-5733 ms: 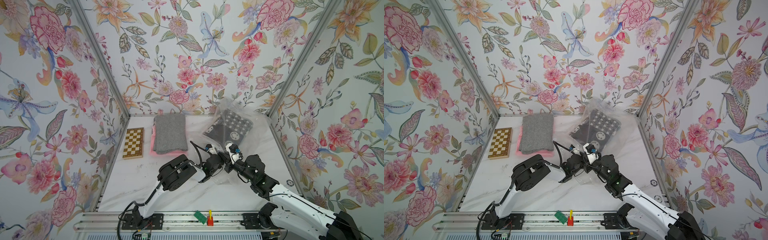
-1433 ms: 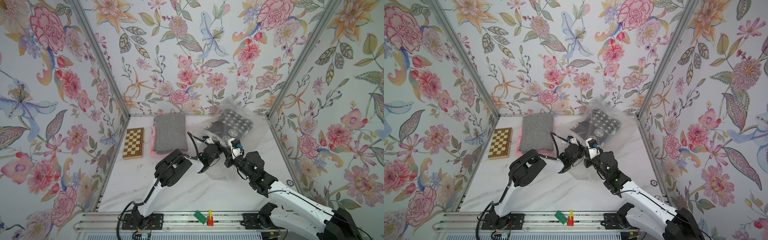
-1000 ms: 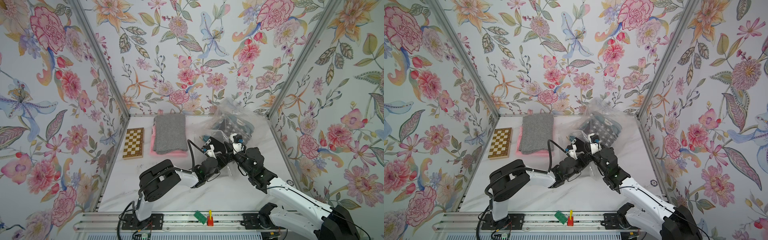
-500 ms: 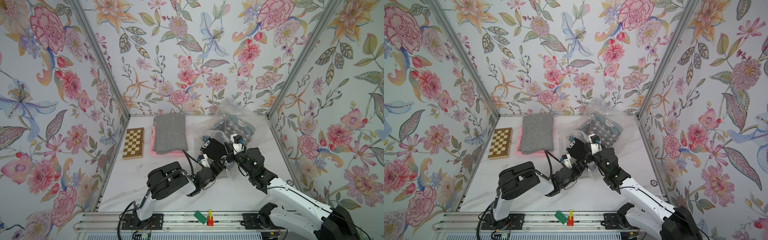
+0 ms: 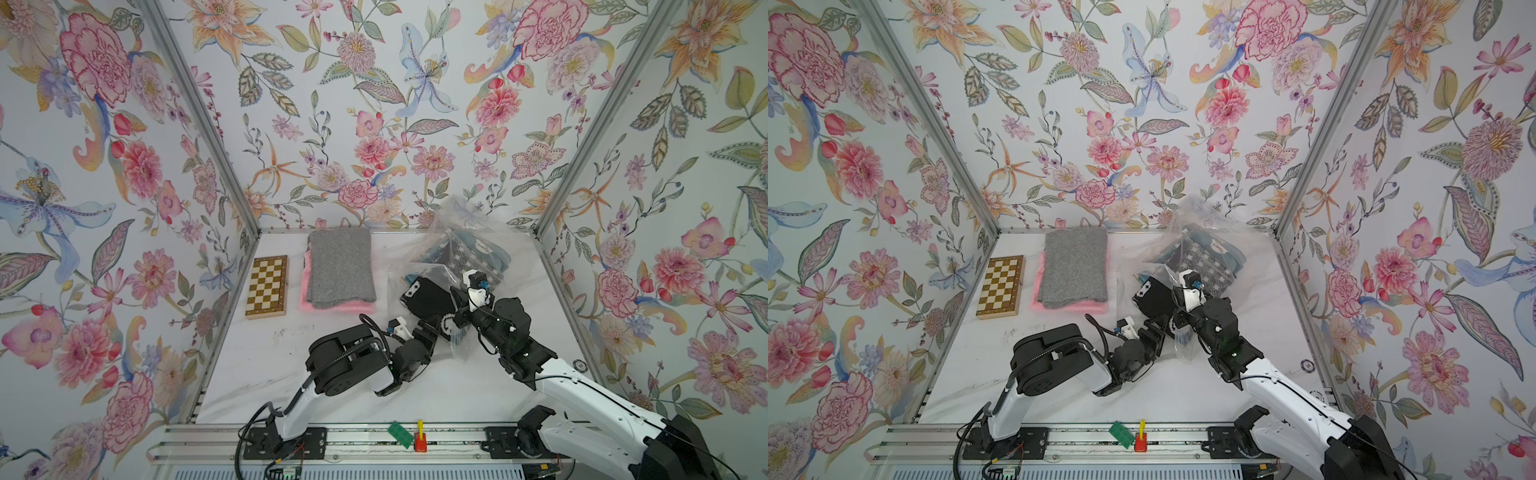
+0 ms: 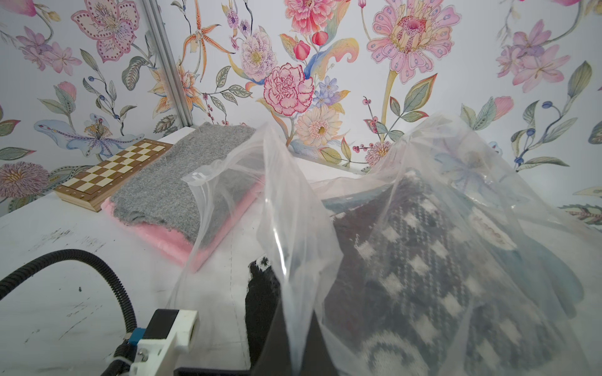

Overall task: Take the blanket out of the vacuum bag
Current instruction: Take out the blanket from the vacuum bag.

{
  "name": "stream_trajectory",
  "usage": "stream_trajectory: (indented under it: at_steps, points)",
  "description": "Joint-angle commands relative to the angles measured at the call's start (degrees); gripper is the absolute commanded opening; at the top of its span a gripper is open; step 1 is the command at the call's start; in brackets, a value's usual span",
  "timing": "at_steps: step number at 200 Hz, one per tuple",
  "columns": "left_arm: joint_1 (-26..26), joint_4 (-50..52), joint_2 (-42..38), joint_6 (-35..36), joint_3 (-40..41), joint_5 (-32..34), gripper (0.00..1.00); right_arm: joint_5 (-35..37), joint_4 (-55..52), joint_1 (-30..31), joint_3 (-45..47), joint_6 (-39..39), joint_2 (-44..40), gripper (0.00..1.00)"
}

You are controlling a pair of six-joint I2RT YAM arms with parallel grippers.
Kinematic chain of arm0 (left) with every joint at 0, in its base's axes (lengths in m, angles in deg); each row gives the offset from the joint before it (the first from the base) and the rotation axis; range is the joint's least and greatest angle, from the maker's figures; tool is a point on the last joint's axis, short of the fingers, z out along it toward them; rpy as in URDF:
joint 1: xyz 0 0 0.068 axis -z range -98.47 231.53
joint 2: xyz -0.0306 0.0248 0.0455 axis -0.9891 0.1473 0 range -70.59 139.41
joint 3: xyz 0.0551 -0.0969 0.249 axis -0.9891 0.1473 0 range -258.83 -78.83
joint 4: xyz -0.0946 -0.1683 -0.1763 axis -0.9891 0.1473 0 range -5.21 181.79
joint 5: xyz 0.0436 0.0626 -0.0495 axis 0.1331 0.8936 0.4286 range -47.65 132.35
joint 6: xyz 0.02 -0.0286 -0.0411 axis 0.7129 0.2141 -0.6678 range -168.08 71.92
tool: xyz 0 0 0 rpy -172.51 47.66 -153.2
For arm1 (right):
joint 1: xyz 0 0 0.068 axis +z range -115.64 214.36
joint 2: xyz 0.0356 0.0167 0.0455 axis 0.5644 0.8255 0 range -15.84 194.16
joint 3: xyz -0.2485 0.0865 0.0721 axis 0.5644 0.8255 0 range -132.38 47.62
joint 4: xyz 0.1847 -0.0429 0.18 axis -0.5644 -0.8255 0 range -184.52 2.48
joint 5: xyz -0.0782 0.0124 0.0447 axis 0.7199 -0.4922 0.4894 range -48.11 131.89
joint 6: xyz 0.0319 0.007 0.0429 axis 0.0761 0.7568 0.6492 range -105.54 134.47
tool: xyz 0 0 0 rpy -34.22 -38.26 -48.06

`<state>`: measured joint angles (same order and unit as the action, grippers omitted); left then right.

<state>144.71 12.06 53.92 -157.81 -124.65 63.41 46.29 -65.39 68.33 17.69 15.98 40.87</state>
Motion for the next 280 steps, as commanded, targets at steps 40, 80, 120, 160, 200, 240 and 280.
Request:
stream_trajectory:
  at_steps: [40, 80, 120, 160, 200, 240, 280]
  points:
    - [-1.8, 11.2, -0.2, -2.0, -3.6, 4.7, 0.84, -1.0, 1.5, -1.0, 1.7, 1.5, -2.0, 0.00]
    - [-3.8, 10.4, 3.9, 0.9, -9.4, 6.1, 0.85, -1.3, 1.8, -1.3, 2.6, 1.7, -2.6, 0.00]
    - [-4.2, 9.8, 6.1, 5.1, -14.7, 7.3, 0.83, -2.0, 1.9, -1.8, 2.9, 2.2, -3.0, 0.00]
    - [-4.1, 4.3, 5.5, 12.0, -14.5, 8.2, 0.46, -2.8, 2.2, -2.1, 3.3, 2.7, -2.7, 0.00]
    - [-4.4, -0.1, 2.2, 18.9, -11.9, 7.9, 0.11, -2.7, 2.7, -2.3, 3.7, 3.4, -3.1, 0.00]
    - [-4.3, 3.1, -3.4, 24.1, -10.4, 5.4, 0.00, -1.1, 2.6, -2.8, 3.9, 3.4, -3.0, 0.00]
    - [-4.0, 6.0, -7.9, 25.4, -9.9, 2.3, 0.00, 0.6, 2.3, -3.4, 4.0, 3.0, -3.2, 0.00]
